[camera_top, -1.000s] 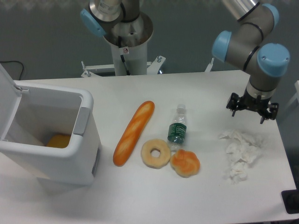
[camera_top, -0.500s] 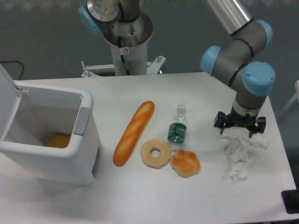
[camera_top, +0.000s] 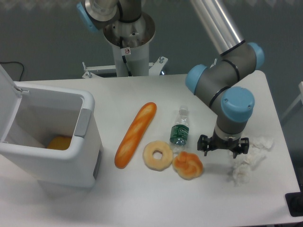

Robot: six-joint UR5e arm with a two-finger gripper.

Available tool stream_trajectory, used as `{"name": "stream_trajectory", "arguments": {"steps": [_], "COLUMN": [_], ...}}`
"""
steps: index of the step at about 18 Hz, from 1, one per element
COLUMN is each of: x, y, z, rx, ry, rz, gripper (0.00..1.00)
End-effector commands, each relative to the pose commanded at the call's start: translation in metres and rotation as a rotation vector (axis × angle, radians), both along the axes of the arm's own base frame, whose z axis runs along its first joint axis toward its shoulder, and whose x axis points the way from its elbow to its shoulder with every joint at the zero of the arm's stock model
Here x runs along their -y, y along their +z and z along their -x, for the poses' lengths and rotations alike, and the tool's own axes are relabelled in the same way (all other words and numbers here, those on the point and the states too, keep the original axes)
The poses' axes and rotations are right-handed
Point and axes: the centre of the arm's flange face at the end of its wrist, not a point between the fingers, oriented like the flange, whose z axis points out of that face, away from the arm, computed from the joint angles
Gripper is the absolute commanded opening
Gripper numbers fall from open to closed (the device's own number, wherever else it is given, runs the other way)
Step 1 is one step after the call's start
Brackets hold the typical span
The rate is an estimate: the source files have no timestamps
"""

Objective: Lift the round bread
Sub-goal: 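Lower the open gripper over the round golden bread roll, then close the gripper fingers around the round bread roll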

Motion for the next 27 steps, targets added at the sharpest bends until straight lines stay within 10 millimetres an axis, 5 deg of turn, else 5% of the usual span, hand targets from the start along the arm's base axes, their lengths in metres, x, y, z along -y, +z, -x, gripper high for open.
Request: {"name": "stream_trajectory", "arguments": {"steps": [14,22,27], "x": [-0.024,-0.024,-0.024], "y": [-0.028,-0.034,-0.036], "z": [-0.027,-0.027,-0.027], "rx": [0.041,0.049,0.052], "ry": [-0.018,-0.022,-0.023], "rz": [0.023,0.029,0.030], "gripper": [0.90,0.60,0.49]}}
